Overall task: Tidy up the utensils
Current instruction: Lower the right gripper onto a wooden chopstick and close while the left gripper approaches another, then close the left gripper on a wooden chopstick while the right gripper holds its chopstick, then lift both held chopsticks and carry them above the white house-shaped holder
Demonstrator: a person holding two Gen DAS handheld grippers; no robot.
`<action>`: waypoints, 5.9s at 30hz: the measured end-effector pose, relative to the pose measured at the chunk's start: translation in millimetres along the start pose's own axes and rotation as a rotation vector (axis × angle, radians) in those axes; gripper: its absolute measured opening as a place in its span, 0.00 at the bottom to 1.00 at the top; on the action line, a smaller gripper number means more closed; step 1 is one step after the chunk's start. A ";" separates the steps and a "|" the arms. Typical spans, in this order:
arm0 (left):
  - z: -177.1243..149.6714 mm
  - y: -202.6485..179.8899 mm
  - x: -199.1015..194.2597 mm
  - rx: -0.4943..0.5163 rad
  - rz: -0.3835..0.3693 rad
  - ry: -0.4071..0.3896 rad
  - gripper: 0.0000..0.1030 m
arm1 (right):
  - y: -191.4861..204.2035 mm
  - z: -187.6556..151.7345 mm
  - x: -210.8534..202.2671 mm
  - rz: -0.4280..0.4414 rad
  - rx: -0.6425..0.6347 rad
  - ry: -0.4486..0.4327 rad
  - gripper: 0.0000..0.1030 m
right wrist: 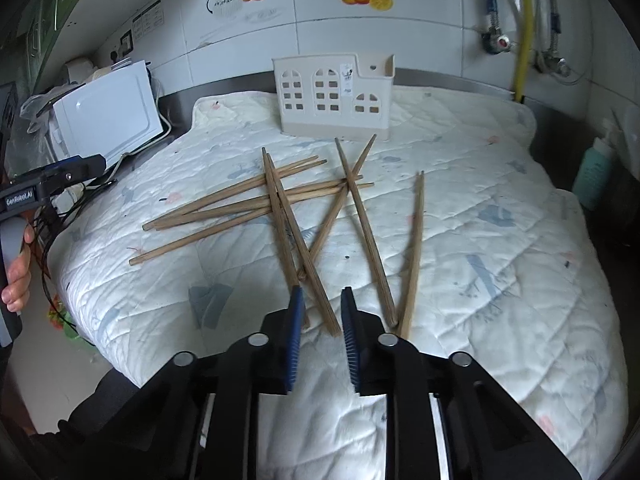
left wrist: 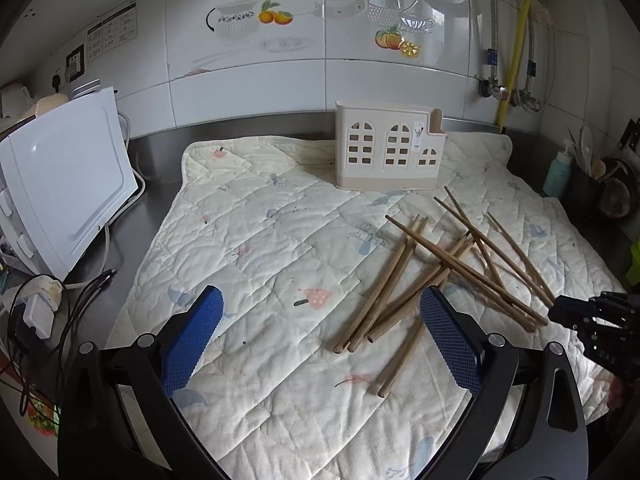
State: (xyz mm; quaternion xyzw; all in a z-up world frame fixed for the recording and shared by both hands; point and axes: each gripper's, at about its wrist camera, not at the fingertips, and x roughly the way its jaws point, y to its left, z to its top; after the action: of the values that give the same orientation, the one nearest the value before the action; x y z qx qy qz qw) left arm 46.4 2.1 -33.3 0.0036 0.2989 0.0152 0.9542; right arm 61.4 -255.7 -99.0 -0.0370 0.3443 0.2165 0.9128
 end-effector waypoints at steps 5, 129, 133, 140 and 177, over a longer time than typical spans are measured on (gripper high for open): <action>-1.5 -2.9 7.4 0.005 -0.013 0.013 0.94 | -2.3 5.7 13.1 0.027 -0.033 0.016 0.15; 46.2 9.0 52.4 0.040 -0.351 0.001 0.05 | 26.8 135.9 -74.2 0.090 0.000 -0.240 0.06; 65.2 4.0 50.4 0.058 -0.358 -0.024 0.05 | 23.2 164.4 -73.0 0.088 -0.023 -0.238 0.06; 103.4 -6.1 47.8 0.110 -0.359 -0.060 0.05 | 9.5 234.0 -72.4 0.005 -0.077 -0.267 0.06; 316.9 -24.0 133.0 0.066 -0.231 -0.314 0.05 | -53.8 304.5 67.4 -0.128 -0.072 -0.094 0.06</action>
State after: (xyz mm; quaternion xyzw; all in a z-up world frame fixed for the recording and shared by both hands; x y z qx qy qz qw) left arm 337.0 -17.0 150.7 0.0031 0.1450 -0.1050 0.9838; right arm 315.7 -213.5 84.7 -0.0816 0.2898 0.1714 0.9381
